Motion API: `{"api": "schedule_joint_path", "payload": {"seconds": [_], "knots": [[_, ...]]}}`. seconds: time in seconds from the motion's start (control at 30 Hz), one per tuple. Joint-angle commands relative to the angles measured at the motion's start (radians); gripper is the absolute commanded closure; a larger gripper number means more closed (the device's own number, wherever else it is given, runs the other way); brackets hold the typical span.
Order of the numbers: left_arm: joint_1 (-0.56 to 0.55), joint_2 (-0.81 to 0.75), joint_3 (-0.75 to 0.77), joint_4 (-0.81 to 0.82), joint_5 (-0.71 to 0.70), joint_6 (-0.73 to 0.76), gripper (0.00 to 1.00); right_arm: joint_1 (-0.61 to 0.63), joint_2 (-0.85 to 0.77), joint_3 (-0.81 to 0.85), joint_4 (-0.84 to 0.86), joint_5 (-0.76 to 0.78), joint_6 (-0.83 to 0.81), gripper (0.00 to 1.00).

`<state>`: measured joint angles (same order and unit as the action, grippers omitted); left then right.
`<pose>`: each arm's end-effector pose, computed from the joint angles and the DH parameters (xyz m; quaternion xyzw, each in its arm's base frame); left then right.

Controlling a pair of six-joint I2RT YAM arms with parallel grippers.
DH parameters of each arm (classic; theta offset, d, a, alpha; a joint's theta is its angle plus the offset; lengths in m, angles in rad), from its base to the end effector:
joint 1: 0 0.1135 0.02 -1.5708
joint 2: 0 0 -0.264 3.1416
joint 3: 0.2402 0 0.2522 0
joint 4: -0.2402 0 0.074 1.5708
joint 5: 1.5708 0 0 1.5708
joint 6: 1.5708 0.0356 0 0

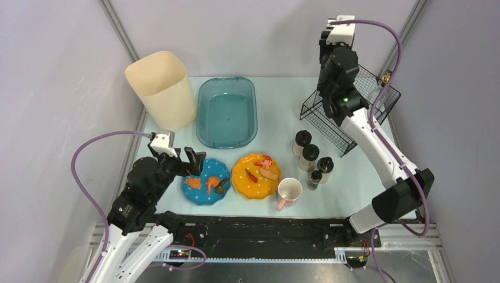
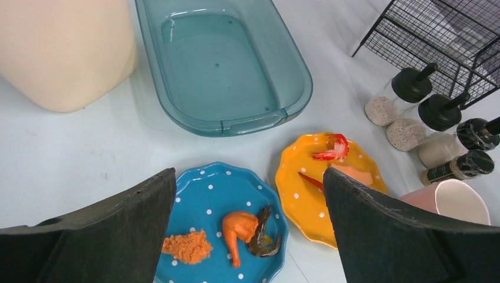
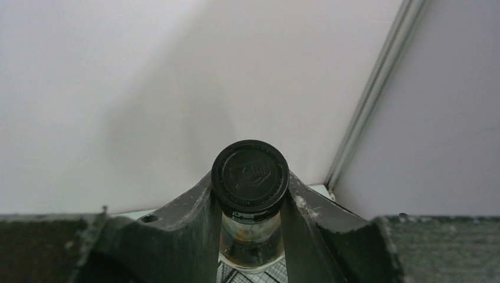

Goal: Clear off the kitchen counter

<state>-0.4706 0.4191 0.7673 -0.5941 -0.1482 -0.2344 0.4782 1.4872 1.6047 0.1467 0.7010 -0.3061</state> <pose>0.0867 -0.0382 0.3343 0.0474 0.7862 -0.1570 0.5958 0.3052 0.1323 0.4913 0.0338 0.6317 -0.1438 0.7610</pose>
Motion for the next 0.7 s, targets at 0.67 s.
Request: {"api": "schedule_joint_path", "payload": {"seconds": [0.67], "knots": [[0.005, 0.001, 0.003, 0.013, 0.031, 0.02, 0.02, -0.239, 0.306, 0.322, 0.096, 0.09, 0.061, 1.0]]}}
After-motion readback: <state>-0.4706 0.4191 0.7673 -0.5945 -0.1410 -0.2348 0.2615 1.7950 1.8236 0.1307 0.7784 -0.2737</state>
